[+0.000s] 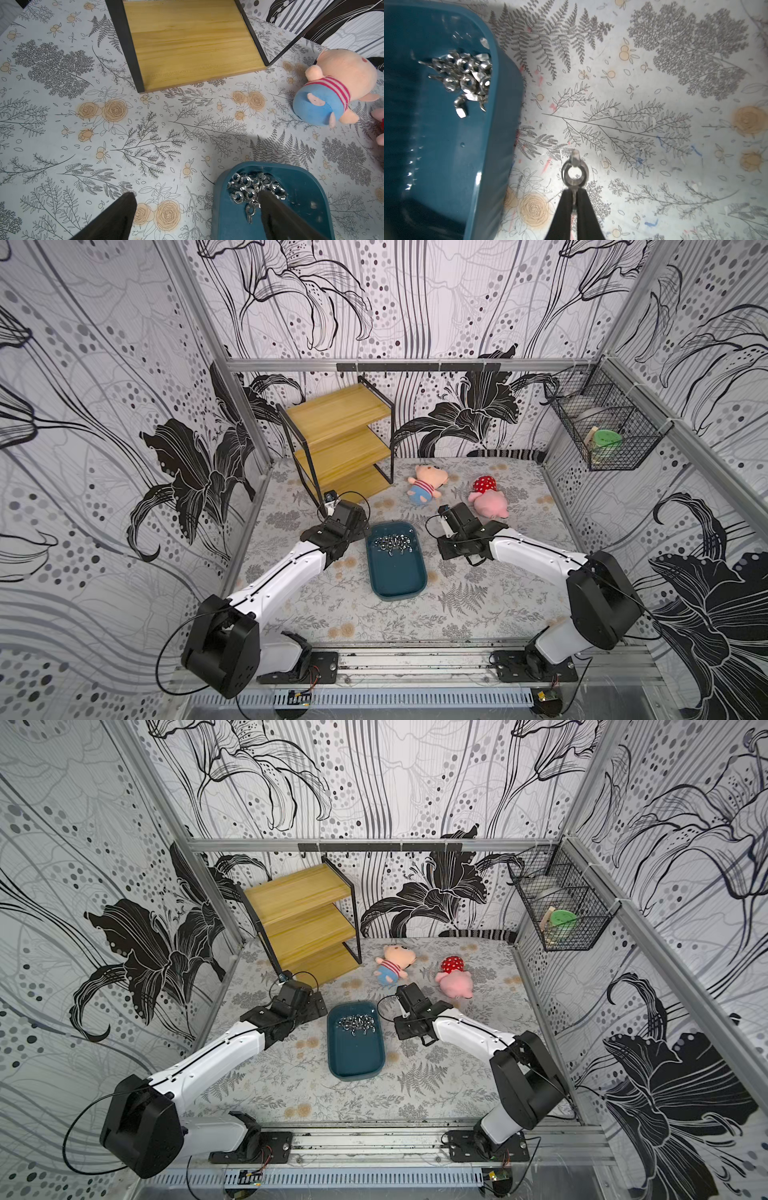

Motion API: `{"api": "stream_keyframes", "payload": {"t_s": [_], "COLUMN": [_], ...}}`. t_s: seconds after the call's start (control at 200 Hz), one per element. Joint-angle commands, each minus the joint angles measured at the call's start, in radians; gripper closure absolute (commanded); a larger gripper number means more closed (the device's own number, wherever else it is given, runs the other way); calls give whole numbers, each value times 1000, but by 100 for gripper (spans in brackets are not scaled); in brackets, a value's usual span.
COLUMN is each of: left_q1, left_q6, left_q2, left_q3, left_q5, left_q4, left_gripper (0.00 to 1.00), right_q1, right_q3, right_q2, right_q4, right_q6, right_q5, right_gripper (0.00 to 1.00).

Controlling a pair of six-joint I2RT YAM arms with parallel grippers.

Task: Take out the wing nut from the storage box
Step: Place the wing nut at the center of the board.

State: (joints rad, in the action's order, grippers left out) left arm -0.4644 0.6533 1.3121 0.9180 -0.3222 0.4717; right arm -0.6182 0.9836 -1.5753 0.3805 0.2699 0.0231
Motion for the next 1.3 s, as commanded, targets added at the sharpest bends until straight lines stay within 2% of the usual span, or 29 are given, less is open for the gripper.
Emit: {"api": "stream_keyframes", "payload": {"t_s": [0.0, 0.671, 0.806, 0.996, 1.132, 1.297], "left_q1": [-5, -5, -5, -5, -5, -5], "left_q6": [11, 17, 19, 17, 18, 22], "left_q2": [5, -6, -9, -13, -14, -19], "left_q3": [23, 6, 5, 4, 4, 2], "left_q5": [-18, -25, -26, -28, -29, -26], "left_q4": [-24, -22, -21, -18, -18, -21], "left_gripper": [4, 3, 3, 3, 3, 3], "right_q1": [2, 2, 2, 2, 0, -31], "right_q3": [-22, -66, -68, -59, -12, 86], "right_q2": [-34, -126, -134, -110, -48, 17], "right_q4": [-31, -89, -92, -78, -29, 30], "right_q6": [17, 17, 18, 17, 7, -13], "right_q5": [12, 62, 64, 81, 91, 90], "right_gripper": [95, 91, 84, 62, 58, 59]}}
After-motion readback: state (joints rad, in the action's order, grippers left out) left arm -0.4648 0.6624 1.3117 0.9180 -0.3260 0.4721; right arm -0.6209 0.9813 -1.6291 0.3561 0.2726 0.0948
